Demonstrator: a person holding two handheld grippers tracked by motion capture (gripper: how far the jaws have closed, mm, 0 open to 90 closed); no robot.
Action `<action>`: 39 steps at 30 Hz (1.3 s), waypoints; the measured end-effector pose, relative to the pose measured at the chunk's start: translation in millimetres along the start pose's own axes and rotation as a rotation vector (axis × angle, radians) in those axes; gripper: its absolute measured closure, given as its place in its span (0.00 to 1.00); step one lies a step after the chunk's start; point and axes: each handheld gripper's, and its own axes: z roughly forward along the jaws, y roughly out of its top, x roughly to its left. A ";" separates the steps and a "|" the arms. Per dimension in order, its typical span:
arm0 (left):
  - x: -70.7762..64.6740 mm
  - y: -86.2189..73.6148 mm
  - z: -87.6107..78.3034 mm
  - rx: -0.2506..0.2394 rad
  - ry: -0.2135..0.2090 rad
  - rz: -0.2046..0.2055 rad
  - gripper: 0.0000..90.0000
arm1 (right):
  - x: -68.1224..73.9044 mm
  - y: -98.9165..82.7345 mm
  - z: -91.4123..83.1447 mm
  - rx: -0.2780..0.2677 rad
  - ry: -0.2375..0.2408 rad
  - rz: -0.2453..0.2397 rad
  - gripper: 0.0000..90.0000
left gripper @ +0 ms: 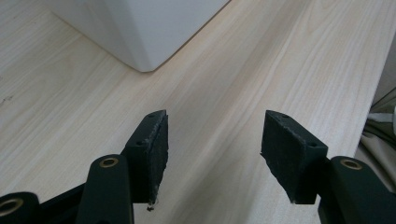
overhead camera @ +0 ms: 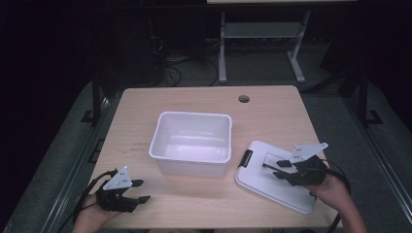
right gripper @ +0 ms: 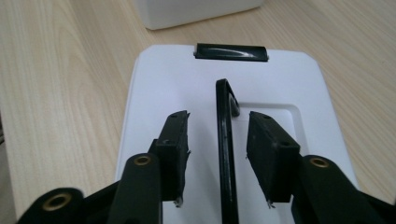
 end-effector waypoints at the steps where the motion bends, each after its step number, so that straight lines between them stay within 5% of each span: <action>1: 0.1 -0.1 0.0 0.001 0.001 0.001 0.46 | -1.6 -0.4 1.5 0.005 0.002 0.003 0.66; 11: 1.1 -0.6 -1.8 -0.005 0.004 -0.003 0.46 | -9.3 -2.4 11.8 0.067 0.022 0.005 0.79; 39: 2.9 -0.2 -3.1 -0.009 0.002 -0.001 0.45 | -23.4 -4.9 16.5 0.074 0.054 0.025 0.93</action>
